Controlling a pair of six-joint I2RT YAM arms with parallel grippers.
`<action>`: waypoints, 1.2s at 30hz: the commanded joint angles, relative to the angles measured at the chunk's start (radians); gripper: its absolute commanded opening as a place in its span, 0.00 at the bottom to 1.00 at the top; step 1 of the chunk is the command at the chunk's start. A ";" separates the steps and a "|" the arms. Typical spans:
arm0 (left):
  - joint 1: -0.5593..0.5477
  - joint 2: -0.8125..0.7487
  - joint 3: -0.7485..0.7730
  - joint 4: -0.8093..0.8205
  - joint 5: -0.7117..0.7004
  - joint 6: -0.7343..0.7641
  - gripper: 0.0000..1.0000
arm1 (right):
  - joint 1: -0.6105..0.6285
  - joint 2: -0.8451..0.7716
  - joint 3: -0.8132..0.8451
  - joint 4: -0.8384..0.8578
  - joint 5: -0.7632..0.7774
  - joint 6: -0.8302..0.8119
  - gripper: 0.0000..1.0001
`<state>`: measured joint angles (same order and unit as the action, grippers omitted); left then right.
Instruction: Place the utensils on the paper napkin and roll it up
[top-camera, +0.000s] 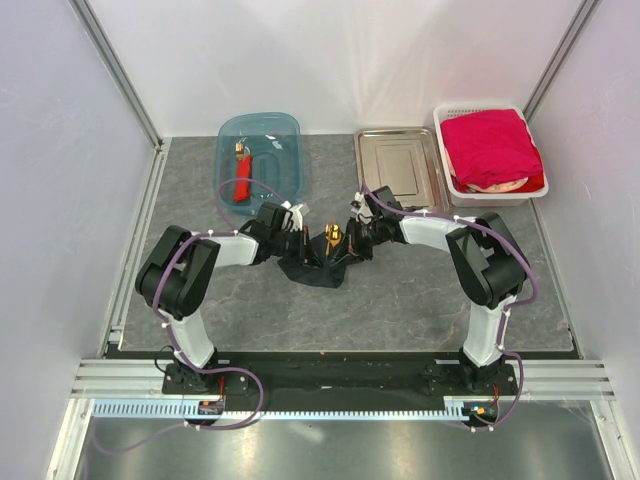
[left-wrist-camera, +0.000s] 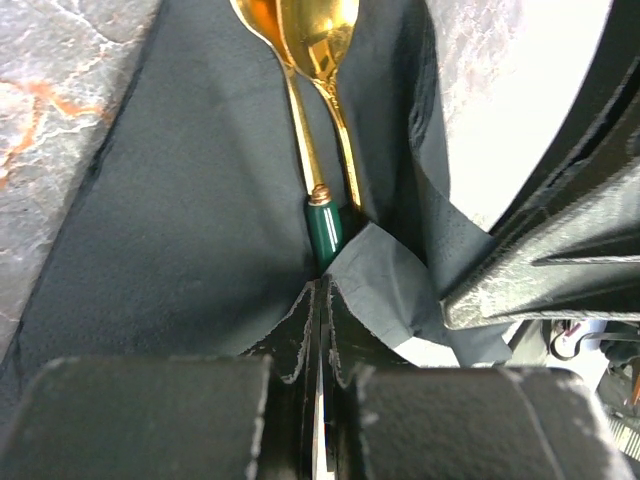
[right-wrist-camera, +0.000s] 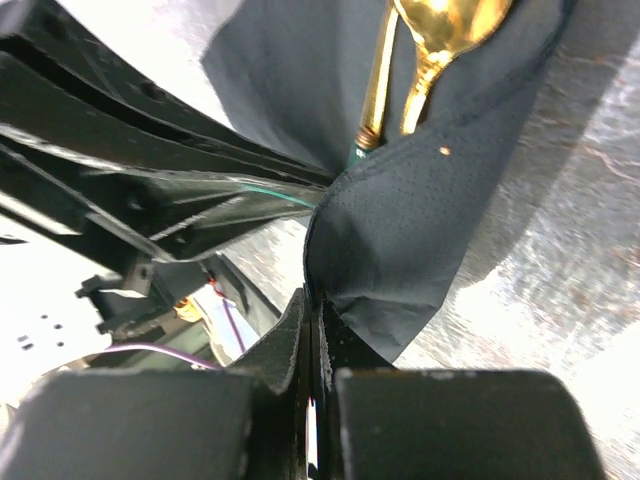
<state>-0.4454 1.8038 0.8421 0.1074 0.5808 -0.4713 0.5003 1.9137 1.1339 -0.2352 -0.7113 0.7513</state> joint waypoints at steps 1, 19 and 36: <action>-0.006 0.014 0.002 0.037 -0.027 -0.029 0.02 | 0.006 -0.027 0.029 0.097 -0.033 0.082 0.00; -0.006 0.039 0.008 0.043 -0.021 -0.043 0.02 | 0.070 0.093 -0.008 0.424 -0.004 0.305 0.00; -0.003 -0.087 -0.008 0.023 0.028 -0.079 0.04 | 0.017 0.088 -0.097 0.329 0.058 0.192 0.00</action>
<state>-0.4408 1.8004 0.8391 0.1200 0.5774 -0.5106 0.5331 1.9965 1.0542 0.1162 -0.6952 0.9863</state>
